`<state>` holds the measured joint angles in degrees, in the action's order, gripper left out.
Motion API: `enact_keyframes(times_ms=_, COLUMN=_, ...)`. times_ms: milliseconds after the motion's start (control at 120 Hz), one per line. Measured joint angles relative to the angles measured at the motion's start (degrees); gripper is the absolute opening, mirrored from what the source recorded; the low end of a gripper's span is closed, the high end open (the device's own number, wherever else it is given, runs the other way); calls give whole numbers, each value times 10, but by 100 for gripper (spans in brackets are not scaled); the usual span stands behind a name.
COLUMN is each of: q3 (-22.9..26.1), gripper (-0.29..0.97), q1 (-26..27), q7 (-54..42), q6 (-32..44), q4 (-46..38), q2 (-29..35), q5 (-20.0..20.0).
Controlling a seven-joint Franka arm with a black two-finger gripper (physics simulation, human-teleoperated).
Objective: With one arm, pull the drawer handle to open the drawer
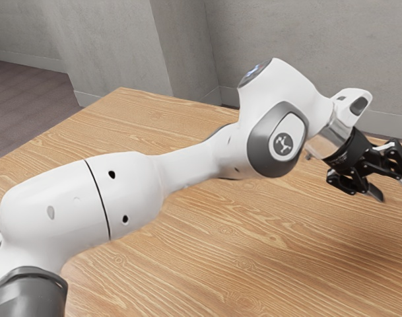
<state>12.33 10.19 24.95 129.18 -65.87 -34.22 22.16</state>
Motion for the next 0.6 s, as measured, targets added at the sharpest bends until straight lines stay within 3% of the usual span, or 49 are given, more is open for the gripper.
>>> enact_keyframes(times_ms=600, q3=-33, gripper=32, q1=-1, q7=1, q6=-69, q4=-2, q2=21, q5=4)
